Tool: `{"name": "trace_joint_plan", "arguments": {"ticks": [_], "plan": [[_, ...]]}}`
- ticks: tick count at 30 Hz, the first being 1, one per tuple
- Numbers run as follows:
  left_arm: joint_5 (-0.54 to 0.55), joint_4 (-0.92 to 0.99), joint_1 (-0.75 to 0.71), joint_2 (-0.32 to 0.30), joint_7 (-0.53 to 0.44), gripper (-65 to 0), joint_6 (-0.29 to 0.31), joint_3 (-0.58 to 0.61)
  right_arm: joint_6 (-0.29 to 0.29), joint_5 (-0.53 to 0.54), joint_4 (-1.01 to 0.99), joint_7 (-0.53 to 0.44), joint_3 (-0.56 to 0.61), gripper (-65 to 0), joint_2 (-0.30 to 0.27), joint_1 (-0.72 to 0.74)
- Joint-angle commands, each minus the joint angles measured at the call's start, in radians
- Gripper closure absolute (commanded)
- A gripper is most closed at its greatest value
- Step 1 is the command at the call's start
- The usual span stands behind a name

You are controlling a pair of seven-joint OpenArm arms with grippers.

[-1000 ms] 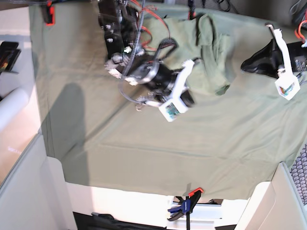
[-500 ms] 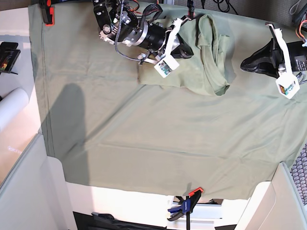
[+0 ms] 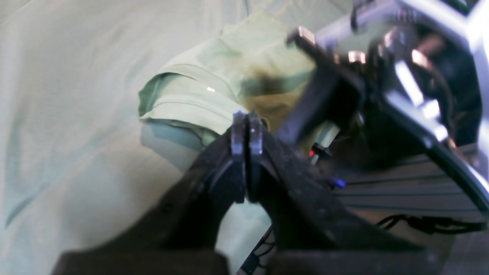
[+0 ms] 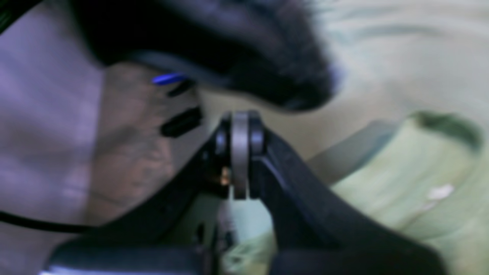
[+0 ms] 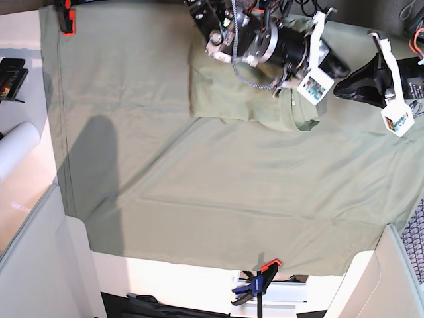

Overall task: Fold the T-shirt properly
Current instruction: 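Drag the grasped shirt edge with the right gripper toward the left gripper, then release the right gripper and grasp the shirt's side with the left gripper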

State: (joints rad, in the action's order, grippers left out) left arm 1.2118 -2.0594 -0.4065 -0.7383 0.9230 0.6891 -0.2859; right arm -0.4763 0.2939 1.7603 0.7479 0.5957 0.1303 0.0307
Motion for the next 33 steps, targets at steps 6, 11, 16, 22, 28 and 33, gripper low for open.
{"name": "trace_joint_plan", "arguments": {"ticks": [6, 11, 16, 22, 28, 33], "plan": [[0.065, -0.021, 0.001, -0.021, -0.013, 0.0, 0.009, -0.007, -0.002, -0.007, 0.018, -0.052, -0.143, 0.0, 0.014, 0.072], [0.055, -0.084, -0.045, -0.019, -0.014, 0.0, 0.009, 0.090, -0.002, -0.060, 0.010, -0.068, -0.354, 0.0, 0.014, 0.133], [-0.160, -0.088, -0.044, 0.043, -0.092, 0.0, 0.009, 0.299, -0.002, -0.062, -0.111, -0.098, -0.518, 0.0, 0.014, 0.206], [-0.337, -0.079, -0.042, 0.073, -0.116, 0.0, 0.009, 0.448, -0.003, -0.063, -0.391, -0.101, -0.546, 0.0, 0.013, 0.325], [-0.478, 0.002, -0.039, 0.073, -0.247, 0.0, 0.009, 0.508, -0.003, -0.089, -0.570, -0.122, -0.539, 0.0, 0.011, 0.389], [-0.545, 0.109, 0.015, 0.073, -0.296, 0.0, 0.009, 0.508, -0.003, -0.089, -0.585, -0.101, -0.529, 0.0, 0.011, 0.384]]}}
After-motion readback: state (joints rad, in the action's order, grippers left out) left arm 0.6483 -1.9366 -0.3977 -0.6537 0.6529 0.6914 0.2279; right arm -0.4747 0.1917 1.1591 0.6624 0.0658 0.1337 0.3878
